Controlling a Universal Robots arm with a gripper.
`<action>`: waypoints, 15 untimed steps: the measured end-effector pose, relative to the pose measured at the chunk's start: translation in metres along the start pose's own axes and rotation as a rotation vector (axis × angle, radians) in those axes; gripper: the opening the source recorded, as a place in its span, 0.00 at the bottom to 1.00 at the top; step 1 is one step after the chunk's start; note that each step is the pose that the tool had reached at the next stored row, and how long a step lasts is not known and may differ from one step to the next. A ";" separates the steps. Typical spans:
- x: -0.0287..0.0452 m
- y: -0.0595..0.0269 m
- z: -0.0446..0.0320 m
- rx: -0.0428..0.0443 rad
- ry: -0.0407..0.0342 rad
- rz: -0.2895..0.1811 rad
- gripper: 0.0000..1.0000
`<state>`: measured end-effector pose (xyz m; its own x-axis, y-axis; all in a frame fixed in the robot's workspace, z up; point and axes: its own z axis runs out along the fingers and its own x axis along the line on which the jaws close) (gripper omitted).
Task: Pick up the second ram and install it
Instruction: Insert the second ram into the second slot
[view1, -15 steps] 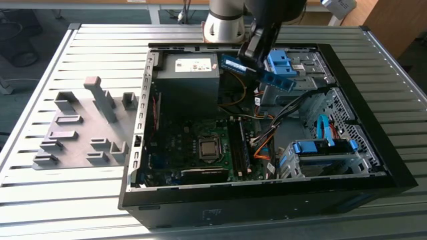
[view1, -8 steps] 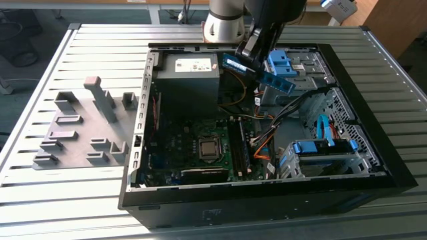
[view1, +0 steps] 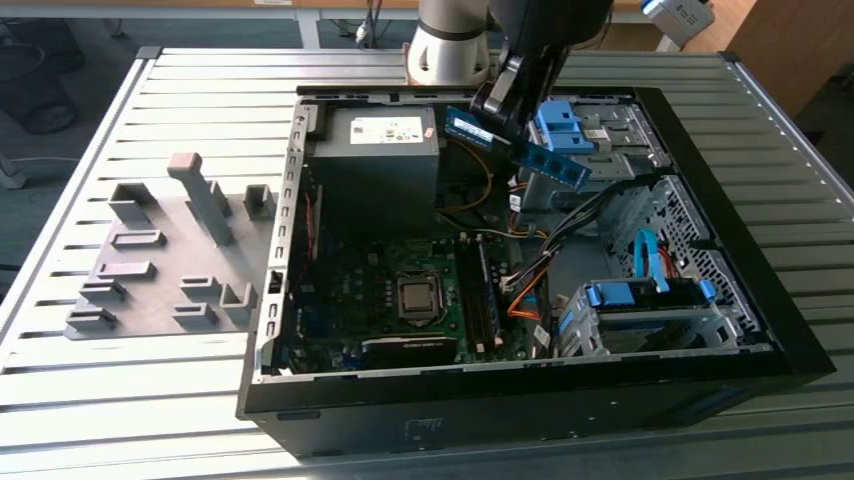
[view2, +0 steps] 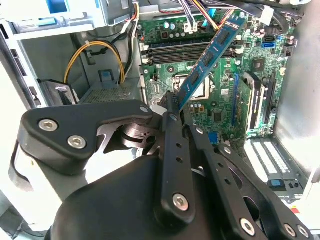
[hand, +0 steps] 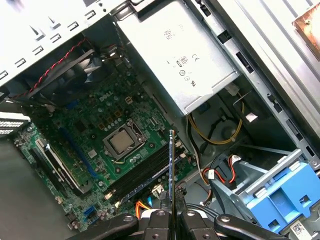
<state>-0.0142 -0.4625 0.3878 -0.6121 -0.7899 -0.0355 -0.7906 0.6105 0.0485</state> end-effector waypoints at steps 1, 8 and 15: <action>0.0000 0.0000 0.0000 0.0000 0.0000 0.000 0.14; 0.0000 0.0000 0.0009 0.0030 -0.0040 0.082 0.14; 0.0001 -0.0001 0.0028 0.0073 -0.0097 0.203 0.14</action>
<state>-0.0142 -0.4625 0.3850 -0.7591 -0.6500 -0.0353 -0.6510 0.7576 0.0484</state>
